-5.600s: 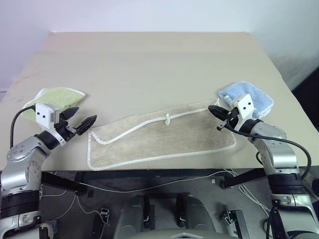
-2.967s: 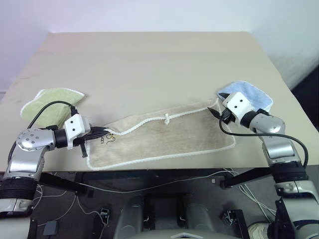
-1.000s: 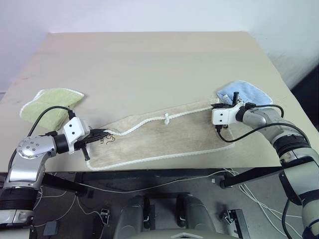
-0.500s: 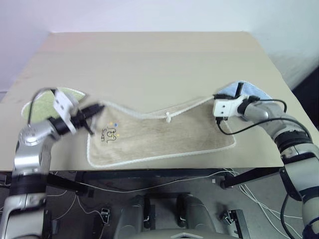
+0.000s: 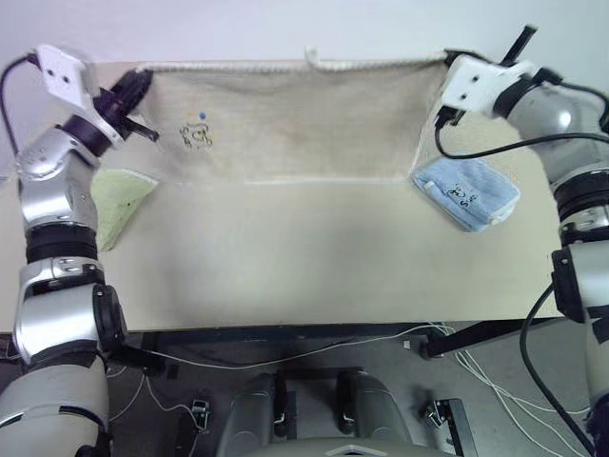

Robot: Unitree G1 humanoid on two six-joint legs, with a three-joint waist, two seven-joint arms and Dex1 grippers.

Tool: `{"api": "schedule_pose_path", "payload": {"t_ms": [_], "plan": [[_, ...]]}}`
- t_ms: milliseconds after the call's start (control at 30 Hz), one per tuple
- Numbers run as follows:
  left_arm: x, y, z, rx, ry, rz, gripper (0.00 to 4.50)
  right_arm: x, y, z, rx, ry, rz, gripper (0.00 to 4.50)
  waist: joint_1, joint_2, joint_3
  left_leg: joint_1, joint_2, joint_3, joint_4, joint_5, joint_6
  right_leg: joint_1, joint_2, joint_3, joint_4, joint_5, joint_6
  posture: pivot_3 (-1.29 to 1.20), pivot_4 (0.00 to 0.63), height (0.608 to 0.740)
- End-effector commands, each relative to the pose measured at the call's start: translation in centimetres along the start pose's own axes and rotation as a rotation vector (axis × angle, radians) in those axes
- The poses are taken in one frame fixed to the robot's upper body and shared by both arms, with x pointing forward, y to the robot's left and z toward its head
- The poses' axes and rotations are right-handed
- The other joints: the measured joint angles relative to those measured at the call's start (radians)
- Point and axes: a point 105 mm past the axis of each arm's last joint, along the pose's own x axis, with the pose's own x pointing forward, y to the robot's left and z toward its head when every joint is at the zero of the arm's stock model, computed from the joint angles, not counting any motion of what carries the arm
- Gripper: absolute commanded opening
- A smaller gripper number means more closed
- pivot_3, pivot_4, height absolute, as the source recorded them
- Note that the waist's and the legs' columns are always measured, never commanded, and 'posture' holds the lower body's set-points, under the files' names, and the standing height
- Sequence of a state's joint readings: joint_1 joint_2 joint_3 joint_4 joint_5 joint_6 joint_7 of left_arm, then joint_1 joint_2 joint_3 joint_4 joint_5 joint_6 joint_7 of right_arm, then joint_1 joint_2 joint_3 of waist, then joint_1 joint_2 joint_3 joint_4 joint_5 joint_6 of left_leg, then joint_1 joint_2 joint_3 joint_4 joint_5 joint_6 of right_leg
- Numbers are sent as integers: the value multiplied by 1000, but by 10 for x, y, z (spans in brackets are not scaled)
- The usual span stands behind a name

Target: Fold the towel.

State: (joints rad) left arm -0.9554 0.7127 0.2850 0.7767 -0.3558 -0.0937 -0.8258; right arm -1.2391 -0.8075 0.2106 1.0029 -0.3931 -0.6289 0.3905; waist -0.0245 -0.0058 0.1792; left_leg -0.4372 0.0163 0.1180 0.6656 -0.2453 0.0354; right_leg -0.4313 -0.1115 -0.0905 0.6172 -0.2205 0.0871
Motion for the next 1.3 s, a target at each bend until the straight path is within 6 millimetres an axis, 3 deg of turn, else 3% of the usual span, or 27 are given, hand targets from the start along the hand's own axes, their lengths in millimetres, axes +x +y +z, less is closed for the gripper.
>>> {"api": "schedule_pose_path", "payload": {"t_ms": [33,100,233,333,467,633,800,967,1300], "plan": [[-34,8,7,-25,-11,-37,0,-29,2,4,111,-91,71,18,-3,0,0,0,0,0,0,0,0,1,0,0,0,0,0,0,150,740],[-51,0,2,-55,11,-91,0,-45,19,5,167,-109,166,18,-8,0,0,2,0,0,0,0,0,3,0,0,-1,0,1,0,150,740],[-100,-37,-15,-159,132,-253,0,-91,73,5,311,-70,437,18,-4,0,0,3,0,-5,1,-1,1,3,-1,1,2,0,1,0,150,740],[-124,-55,-25,-227,239,-306,0,-117,97,10,390,-39,587,18,6,0,0,4,0,-5,3,-1,1,3,-2,1,1,0,1,0,150,740],[-152,-74,-33,-278,377,-368,0,-140,107,14,475,1,701,18,11,1,0,9,0,-6,1,-6,5,7,-6,1,2,-2,-3,0,150,740],[-171,-79,-34,-329,450,-377,0,-156,108,16,508,43,796,18,11,1,0,9,0,-7,1,-8,4,6,-7,1,1,-3,-4,0,150,740],[-174,-77,-47,-320,493,-348,0,-138,107,14,464,35,747,18,11,2,0,9,0,-7,1,-8,4,3,-7,1,0,-3,-5,0,150,740],[-151,-51,-80,-195,527,-167,0,-84,120,2,391,44,629,18,10,1,0,10,0,-7,0,-8,3,3,-6,1,-1,-2,-6,0,150,740],[-118,-35,-110,-68,554,-92,0,-24,148,-3,339,63,593,18,5,1,0,2,-1,-3,1,-2,1,0,-3,1,1,0,-2,0,150,740]]}}
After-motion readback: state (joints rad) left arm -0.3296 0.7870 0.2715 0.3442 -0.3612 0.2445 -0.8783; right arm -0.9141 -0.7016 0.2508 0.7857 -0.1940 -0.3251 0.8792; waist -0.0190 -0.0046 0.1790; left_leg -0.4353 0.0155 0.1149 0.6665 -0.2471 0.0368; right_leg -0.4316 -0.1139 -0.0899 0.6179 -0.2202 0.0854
